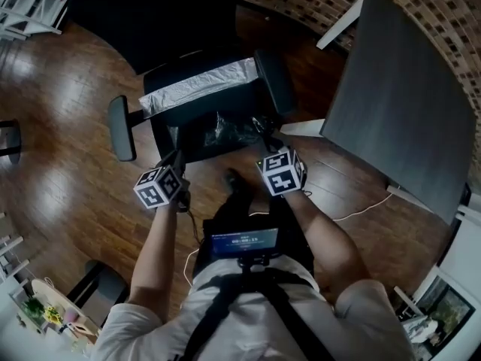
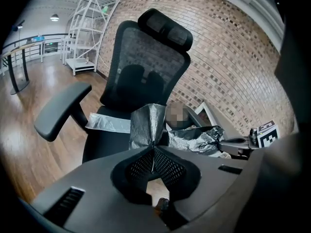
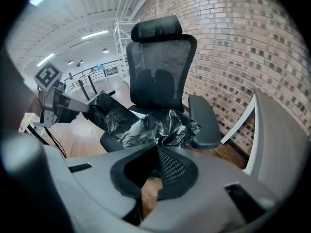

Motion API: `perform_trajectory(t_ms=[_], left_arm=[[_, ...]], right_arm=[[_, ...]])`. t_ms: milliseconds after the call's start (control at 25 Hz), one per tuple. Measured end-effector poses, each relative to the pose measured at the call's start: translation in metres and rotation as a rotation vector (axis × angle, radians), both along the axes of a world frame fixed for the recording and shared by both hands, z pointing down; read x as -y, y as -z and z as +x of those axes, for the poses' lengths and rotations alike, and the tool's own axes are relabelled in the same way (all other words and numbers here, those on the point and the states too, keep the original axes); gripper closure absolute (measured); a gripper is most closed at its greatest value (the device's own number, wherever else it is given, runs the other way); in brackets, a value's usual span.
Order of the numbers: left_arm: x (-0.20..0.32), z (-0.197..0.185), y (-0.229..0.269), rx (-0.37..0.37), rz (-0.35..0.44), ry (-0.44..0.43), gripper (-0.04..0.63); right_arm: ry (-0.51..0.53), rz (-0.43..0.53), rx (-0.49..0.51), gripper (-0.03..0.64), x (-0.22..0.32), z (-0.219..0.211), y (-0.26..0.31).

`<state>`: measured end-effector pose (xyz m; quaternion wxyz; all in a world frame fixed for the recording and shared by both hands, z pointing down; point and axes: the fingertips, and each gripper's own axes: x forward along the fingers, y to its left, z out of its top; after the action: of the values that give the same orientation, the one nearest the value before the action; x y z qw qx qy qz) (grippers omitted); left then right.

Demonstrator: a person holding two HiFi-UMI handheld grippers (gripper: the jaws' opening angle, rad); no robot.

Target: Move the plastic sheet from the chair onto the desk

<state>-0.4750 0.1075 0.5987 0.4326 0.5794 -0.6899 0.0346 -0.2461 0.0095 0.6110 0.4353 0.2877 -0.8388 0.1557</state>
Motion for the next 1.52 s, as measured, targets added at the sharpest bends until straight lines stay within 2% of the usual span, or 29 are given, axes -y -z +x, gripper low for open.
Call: perform_trajectory(t_ms=[280,480,600,840,920,1120,1520], left_arm=[[0.013,0.029,0.035,0.017,0.032,-0.095,0.595],[0.024,0.053,0.061,-0.003,0.067,-0.159,0.595],[0.038,0.07,0.072,0.019,0.103,-0.222,0.595],[0.06,0.112,0.1,-0.007,0.159,-0.313,0.595],[0.064,0.121,0.105,0.006,0.171,-0.345,0.595],[0.079,0.168,0.12,0.02,0.201,-0.403,0.595],[0.134,0.296,0.148,0.011,0.246,-0.433,0.595]], right_arm=[[-0.061,0.028,0.021,0.615,-0.001,0.021,0.025],[-0.111,0.062,0.038,0.615,-0.001,0.032,0.046],[-0.151,0.088,0.045,0.615,0.002,0.049,0.056],[-0.229,0.125,0.09,0.615,0.009,0.084,0.081],[-0.235,0.135,0.107,0.615,0.011,0.094,0.089],[-0.284,0.158,0.133,0.615,0.025,0.145,0.098],[-0.301,0.183,0.147,0.615,0.083,0.273,0.116]])
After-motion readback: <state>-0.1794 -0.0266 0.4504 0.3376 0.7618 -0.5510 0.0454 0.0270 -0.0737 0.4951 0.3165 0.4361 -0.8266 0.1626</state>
